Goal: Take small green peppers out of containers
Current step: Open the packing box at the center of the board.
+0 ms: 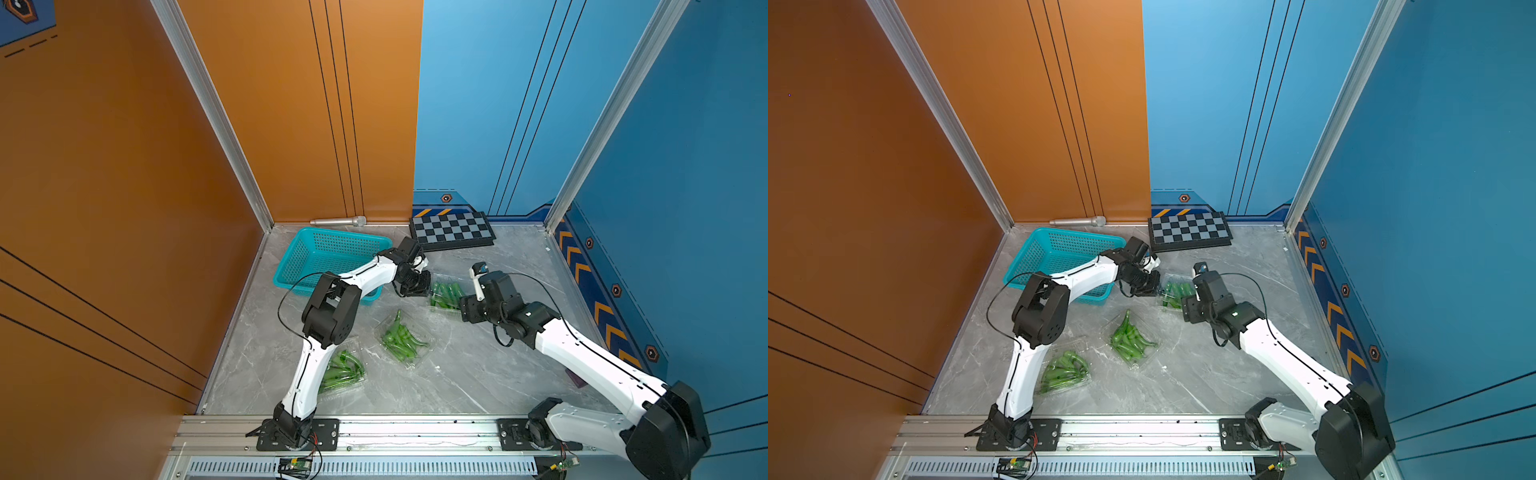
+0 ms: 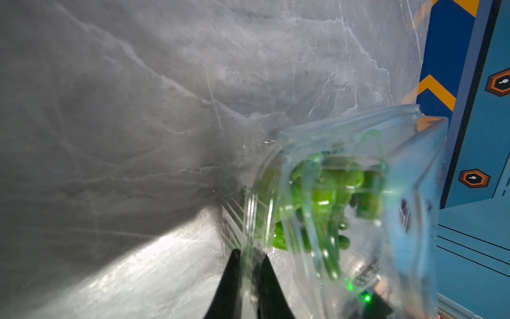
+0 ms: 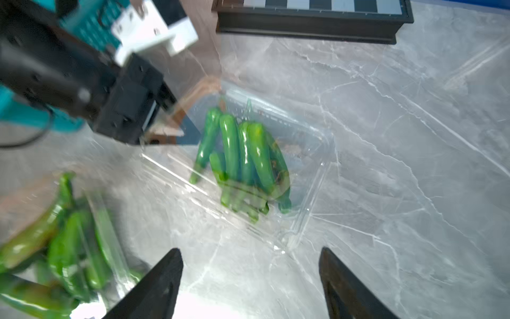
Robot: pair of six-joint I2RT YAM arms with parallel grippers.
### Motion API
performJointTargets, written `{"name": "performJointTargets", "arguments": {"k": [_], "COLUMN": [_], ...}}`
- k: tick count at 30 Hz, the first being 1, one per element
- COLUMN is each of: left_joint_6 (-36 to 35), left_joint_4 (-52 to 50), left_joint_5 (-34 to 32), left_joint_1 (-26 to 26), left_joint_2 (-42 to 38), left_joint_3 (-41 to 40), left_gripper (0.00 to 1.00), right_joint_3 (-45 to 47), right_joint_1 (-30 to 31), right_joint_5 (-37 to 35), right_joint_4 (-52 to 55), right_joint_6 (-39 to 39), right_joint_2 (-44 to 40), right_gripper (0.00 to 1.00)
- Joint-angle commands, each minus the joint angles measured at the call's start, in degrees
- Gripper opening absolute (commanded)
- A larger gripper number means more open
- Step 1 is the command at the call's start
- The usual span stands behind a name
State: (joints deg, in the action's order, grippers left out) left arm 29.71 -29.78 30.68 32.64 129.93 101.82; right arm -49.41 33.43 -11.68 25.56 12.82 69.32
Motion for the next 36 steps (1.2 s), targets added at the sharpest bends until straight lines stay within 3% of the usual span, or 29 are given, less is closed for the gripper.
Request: {"name": "performJointTargets", "arguments": {"k": [1, 5, 23, 32, 36], "left_joint_6": [-1.62, -1.59, -1.42, -1.58, -2.01], "left_joint_4": [-1.63, -1.69, -2.3, -2.45, -3.16], "left_joint_5": [-1.22, -1.19, -1.96, -1.23, -1.15], "left_joint_1": [0.26, 0.56, 0.84, 0.84, 0.85], "left_joint_2": [-0.72, -0.64, -0.88, -0.71, -0.21], "left_joint_3": [0.13, 0.37, 0.66, 1.01, 1.58], "left_gripper": [0.13, 0.13, 0.13, 0.13, 0.13], "right_joint_3": [-0.26, -0.56, -5.38, -4.03, -0.35], "right_joint_1": [1.85, 2.46, 2.52, 2.09, 2.1], "right_joint_5": [-12.38, -13.67, -7.48, -9.84, -14.94], "right_joint_4": [4.2, 3.88, -3.15, -9.65, -16.96], "right_joint_6": [-3.84, -5.94, -9.83, -12.04, -15.76], "right_joint_2": [1.96, 5.33, 15.81, 18.88, 18.75], "right_gripper": [0.79, 0.78, 0.77, 0.76, 0.75]}}
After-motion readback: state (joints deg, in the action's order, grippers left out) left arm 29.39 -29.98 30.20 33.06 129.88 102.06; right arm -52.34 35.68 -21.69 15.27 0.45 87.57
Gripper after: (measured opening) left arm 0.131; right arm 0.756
